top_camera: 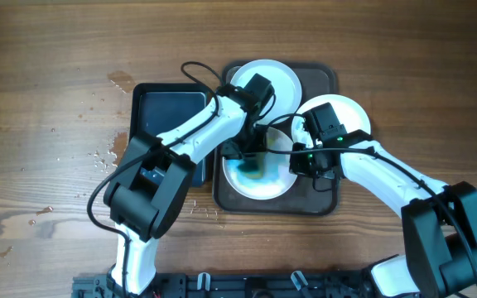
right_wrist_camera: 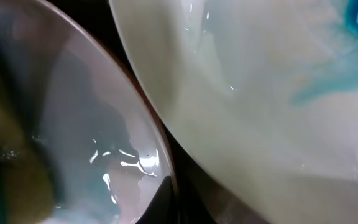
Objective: Clean dirty plates on tray and stack at the side
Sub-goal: 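Scrub the lower white plate with the sponge while right gripper holds it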
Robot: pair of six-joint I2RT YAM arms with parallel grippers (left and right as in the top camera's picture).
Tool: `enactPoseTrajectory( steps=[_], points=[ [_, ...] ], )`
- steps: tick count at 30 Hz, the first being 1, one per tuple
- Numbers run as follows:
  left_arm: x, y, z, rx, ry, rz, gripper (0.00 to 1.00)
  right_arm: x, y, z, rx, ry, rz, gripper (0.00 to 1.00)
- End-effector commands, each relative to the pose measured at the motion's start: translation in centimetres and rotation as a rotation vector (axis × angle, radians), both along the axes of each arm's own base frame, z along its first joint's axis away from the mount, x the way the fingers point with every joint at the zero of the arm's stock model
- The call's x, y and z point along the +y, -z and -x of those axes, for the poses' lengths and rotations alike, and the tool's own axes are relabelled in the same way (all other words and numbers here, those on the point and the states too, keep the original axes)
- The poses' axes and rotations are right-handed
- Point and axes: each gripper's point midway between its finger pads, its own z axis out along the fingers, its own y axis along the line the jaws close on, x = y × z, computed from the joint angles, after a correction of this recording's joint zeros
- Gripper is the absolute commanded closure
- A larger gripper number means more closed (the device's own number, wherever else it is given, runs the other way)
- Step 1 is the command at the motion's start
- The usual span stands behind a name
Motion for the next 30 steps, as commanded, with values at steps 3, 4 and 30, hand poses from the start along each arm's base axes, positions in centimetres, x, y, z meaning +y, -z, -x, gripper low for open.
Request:
enactPoseTrajectory(
  steps=[3,4,30],
  points=[
    [5.7,1.2,-2.5,-0.091,-0.046,-0.245,0.96,-0.7,0.7,0.2,0.018,0.022,0.036,0.96],
    [3.8,1.3,-1.9,-0.05,-0.039,-0.141,0.96,-0.7,0.7,0.2,0.018,0.023,0.036,0.96],
    [7.3,0.6,-2.5,-0.106,-0.022,-0.249,0.96,-0.8,0.8,0.6,0.035,0.021,0.043,0.95]
  ],
)
